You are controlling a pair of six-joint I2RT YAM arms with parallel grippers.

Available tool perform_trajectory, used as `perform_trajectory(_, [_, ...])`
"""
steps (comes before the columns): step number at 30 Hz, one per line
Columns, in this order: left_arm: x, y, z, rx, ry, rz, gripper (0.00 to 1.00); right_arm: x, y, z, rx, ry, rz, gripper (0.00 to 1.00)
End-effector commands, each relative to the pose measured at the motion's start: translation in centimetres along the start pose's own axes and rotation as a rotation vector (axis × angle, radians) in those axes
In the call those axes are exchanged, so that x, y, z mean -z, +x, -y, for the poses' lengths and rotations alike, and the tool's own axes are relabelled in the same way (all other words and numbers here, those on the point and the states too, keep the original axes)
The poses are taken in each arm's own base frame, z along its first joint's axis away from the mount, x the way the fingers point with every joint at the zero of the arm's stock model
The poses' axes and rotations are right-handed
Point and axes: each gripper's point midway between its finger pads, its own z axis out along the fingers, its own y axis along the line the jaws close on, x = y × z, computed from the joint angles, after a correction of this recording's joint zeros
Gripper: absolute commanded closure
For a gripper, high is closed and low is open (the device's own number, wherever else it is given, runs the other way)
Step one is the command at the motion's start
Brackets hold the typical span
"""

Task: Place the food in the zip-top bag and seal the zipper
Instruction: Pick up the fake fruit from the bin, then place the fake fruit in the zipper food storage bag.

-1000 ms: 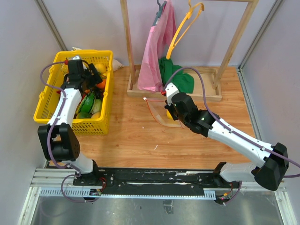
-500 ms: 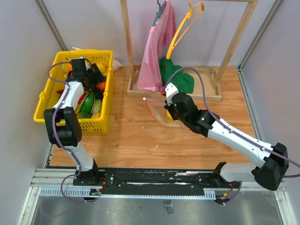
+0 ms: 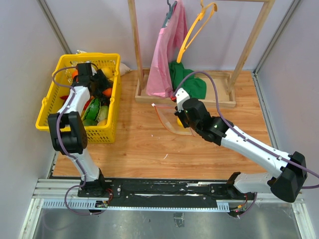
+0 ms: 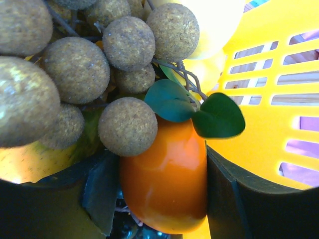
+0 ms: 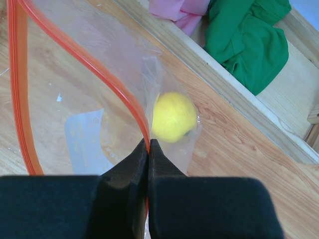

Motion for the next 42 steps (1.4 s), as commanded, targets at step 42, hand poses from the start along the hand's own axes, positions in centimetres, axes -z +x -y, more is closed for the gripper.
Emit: perform_trajectory(42, [23.5, 4.8, 16.9, -0.253, 0.520, 0.232, 0.75, 2.8, -2.5, 2.7, 0.020, 0.106, 0.066, 0.99])
